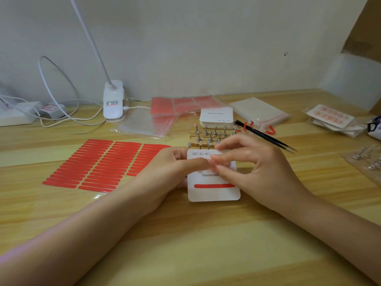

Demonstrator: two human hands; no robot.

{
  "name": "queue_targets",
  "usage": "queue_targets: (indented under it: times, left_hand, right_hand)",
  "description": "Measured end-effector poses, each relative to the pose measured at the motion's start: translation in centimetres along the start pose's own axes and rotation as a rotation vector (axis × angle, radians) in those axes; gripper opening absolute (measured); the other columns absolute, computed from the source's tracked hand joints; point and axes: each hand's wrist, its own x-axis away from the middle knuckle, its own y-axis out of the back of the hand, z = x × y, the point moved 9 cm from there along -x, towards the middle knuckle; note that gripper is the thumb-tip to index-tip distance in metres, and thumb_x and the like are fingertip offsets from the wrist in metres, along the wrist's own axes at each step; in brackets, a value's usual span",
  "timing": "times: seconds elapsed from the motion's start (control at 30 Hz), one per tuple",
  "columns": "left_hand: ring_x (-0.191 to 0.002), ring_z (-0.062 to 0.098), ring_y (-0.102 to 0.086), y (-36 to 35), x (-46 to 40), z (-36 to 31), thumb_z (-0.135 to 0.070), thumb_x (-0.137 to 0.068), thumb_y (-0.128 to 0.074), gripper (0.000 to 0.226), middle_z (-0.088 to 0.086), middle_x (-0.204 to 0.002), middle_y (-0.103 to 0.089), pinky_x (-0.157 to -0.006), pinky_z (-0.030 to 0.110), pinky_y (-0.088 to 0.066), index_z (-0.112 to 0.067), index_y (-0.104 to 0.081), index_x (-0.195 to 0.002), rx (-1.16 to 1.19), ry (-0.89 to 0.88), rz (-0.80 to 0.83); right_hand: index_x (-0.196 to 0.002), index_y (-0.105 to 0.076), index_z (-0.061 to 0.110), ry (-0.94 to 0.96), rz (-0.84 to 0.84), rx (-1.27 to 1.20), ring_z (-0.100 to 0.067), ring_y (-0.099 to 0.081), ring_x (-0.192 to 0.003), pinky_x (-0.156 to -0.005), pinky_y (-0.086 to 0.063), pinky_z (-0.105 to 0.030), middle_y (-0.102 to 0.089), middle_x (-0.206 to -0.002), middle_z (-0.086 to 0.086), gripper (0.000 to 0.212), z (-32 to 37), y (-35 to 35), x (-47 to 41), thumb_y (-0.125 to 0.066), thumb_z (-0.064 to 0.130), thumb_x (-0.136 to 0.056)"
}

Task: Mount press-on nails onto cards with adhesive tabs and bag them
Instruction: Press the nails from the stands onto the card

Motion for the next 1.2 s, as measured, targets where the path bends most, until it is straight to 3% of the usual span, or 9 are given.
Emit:
queue_targets:
  times: [0.1,0.27,0.37,0.47,0.6,0.67,0.8,1.07,1.2]
  left_hand:
    - [-0.078,0.021,-0.071,0.2,-0.1,0.1,-0.013,-0.081,-0.066,0.009,0.009,-0.084,-0.074,-0.068,0.026,-0.058,-0.014,-0.075,-0.077,-0.007,-0.001,-0.029]
    - [-0.076,0.02,-0.071,0.2,-0.1,0.1,-0.014,-0.082,-0.065,0.009,0.009,-0.082,-0.074,-0.064,0.026,-0.058,-0.013,-0.074,-0.08,0.011,0.005,-0.048]
    - [-0.075,0.02,-0.071,0.4,-0.1,0.1,-0.014,-0.082,-0.065,0.009,0.01,-0.083,-0.074,-0.066,0.028,-0.058,-0.013,-0.074,-0.08,0.028,0.005,-0.06]
    - [-0.078,0.021,-0.071,0.5,0.0,0.2,-0.015,-0.082,-0.065,0.009,0.01,-0.085,-0.074,-0.068,0.03,-0.059,-0.012,-0.073,-0.084,0.028,0.008,-0.063]
    - [-0.073,0.02,-0.072,0.4,0.1,0.0,-0.014,-0.081,-0.066,0.014,0.009,-0.081,-0.074,-0.058,0.026,-0.057,-0.017,-0.076,-0.071,0.026,-0.003,-0.065]
    - [-0.072,0.019,-0.072,0.3,0.1,-0.2,-0.015,-0.08,-0.066,0.015,0.009,-0.081,-0.074,-0.056,0.025,-0.056,-0.019,-0.077,-0.071,0.012,-0.022,-0.058]
    - [-0.071,0.019,-0.071,0.1,0.2,-0.4,-0.014,-0.079,-0.066,0.014,0.009,-0.08,-0.074,-0.055,0.024,-0.054,-0.019,-0.076,-0.071,-0.003,-0.056,-0.055]
    - [-0.075,0.019,-0.072,-0.1,0.1,-0.3,-0.017,-0.081,-0.066,0.015,0.007,-0.081,-0.074,-0.061,0.025,-0.057,-0.023,-0.077,-0.072,-0.041,-0.062,-0.06]
    - [-0.075,0.018,-0.072,0.0,0.0,-0.2,-0.017,-0.082,-0.066,0.017,0.006,-0.081,-0.074,-0.062,0.025,-0.058,-0.024,-0.077,-0.071,-0.037,-0.046,-0.06]
  right_hand:
    - [-0.091,-0.074,0.022,-0.022,0.003,0.011,0.0,-0.056,-0.091,-0.08,-0.044,-0.012,-0.063,-0.093,0.008,0.017,0.2,0.0,0.0,-0.075,0.017,-0.075]
    - [-0.092,-0.074,0.021,-0.055,0.012,-0.005,0.001,-0.055,-0.092,-0.082,-0.041,-0.01,-0.063,-0.095,0.007,0.019,0.2,-0.2,0.0,-0.076,0.017,-0.073]
    - [-0.099,-0.07,0.026,-0.107,-0.012,-0.131,-0.001,-0.057,-0.095,-0.082,-0.045,-0.013,-0.062,-0.099,0.01,0.022,-0.1,0.0,0.2,-0.071,0.02,-0.077]
    - [-0.099,-0.062,0.04,-0.31,-0.06,-0.38,-0.001,-0.062,-0.085,-0.074,-0.052,-0.018,-0.064,-0.09,0.014,0.033,-2.0,0.1,0.5,-0.069,0.016,-0.078]
    - [-0.089,-0.067,0.024,-0.497,-0.03,-0.54,-0.005,-0.064,-0.069,-0.055,-0.05,-0.017,-0.068,-0.076,0.001,0.017,-3.7,-0.7,0.8,-0.067,0.011,-0.078]
    - [-0.081,-0.069,0.017,-0.501,0.022,-0.565,-0.003,-0.065,-0.064,-0.051,-0.047,-0.014,-0.071,-0.071,0.001,0.007,-3.5,-1.2,0.8,-0.066,0.011,-0.079]
    - [-0.076,-0.072,0.013,-0.48,0.108,-0.553,-0.01,-0.069,-0.069,-0.061,-0.053,-0.019,-0.073,-0.075,-0.001,0.008,-3.3,-1.7,0.8,-0.065,0.013,-0.081]
    - [-0.071,-0.071,0.013,-0.467,0.094,-0.518,-0.013,-0.068,-0.068,-0.065,-0.054,-0.027,-0.073,-0.074,-0.004,0.012,-3.7,-1.7,0.7,-0.065,0.01,-0.081]
    - [-0.072,-0.071,0.017,-0.467,0.107,-0.538,-0.01,-0.069,-0.069,-0.061,-0.053,-0.019,-0.073,-0.074,0.0,0.012,-3.8,-1.9,0.8,-0.065,0.012,-0.081]
